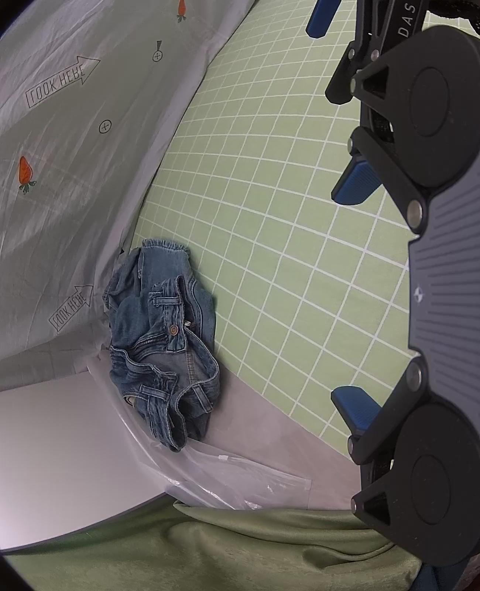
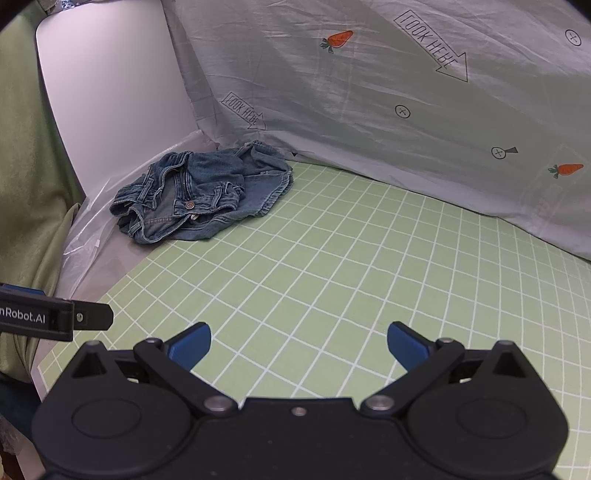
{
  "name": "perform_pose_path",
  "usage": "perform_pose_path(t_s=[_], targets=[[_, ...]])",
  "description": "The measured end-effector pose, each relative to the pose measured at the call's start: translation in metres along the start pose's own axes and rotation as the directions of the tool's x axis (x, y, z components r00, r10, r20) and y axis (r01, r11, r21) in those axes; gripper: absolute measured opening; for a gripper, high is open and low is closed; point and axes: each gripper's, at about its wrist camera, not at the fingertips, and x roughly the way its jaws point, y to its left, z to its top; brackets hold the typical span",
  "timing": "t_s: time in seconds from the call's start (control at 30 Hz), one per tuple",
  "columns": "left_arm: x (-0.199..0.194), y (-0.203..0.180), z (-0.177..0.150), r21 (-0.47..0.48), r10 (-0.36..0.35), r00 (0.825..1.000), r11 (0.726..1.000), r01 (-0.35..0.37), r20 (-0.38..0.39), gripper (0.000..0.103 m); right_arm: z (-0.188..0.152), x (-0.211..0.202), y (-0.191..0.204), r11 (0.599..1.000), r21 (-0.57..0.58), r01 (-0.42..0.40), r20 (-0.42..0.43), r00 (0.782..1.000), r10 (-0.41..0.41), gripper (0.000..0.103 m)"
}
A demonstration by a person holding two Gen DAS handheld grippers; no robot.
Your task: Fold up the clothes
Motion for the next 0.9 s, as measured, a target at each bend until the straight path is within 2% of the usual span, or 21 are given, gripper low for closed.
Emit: perform_pose_path(t_s=[0.2,0.43,0.67,0.9], targets=[[0.011,0.005,0.016,-0.018,0.017,1.0,1.0,-0.016,0.003,0.103,0.015,0.013,-0.003,1.0,-0.005,0.006,-0.004,1.0,-0.006,0.103],[0.042,0.024,0.049,-0.061,0.042,0.999,0.997,-0.042,-0.008,0.103,0.049,0.047,-0.001,1.0,-0.004,0.015,0.003,1.0,-0.015,0.103],[0.093,0.052,0.097,-0.107,0.058,0.997,0.992,-0.062,-0.047,0.103,0.09,0.105,0.007,1.0,-0.001,0.013,-0.019,1.0,-0.013,0.103],[0.159,0.085,0.142,-0.15,0.085,0.99,0.984,-0.101,-0.112,0.102,0.129,0.185,0.019,1.0,-0.002,0.008,-0.077,0.997,-0.008,0.101]])
